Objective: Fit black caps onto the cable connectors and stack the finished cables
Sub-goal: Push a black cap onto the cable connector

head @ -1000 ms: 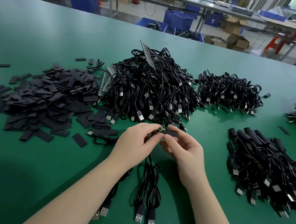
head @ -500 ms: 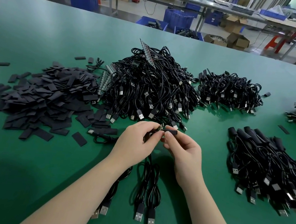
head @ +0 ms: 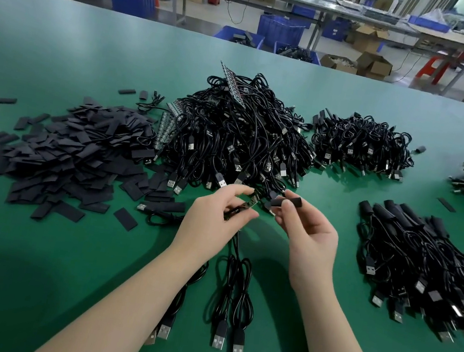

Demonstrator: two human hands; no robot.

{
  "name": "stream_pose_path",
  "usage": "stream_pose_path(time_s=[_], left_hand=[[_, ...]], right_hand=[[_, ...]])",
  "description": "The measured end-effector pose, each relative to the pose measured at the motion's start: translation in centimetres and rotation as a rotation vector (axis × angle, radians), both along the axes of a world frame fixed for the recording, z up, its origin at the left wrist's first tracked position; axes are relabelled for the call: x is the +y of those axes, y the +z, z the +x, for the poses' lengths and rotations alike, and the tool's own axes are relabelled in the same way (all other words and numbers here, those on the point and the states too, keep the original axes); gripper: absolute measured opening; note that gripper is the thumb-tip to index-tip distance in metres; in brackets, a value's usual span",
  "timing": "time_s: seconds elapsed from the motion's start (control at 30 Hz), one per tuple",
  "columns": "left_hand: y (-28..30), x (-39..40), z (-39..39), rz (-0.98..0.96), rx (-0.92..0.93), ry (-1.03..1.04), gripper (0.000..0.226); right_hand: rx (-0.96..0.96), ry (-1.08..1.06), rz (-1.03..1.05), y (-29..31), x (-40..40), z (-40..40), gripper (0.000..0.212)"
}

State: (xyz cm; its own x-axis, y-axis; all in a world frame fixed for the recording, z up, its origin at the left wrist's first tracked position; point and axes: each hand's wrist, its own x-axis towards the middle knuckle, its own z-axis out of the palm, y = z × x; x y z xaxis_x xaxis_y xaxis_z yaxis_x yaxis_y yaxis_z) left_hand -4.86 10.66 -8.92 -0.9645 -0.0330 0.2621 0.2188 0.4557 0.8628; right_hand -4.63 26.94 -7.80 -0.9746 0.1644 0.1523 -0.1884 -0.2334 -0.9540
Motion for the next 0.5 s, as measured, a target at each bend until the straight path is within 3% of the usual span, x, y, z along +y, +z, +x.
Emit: stream_pose_path(time_s=[0.17,0.5], left_hand=[[0.08,0.12,-0.01,-0.022,0.004,0.002,0.018],[0.26,0.07,0.05,0.013,0.035,-0.041,0.017]], right_hand=[[0.053,0.022,0.06,0.2,-0.36,0.15,0.025],[0.114,0.008,0.256,0.27,-0.14,0.32,0.026]])
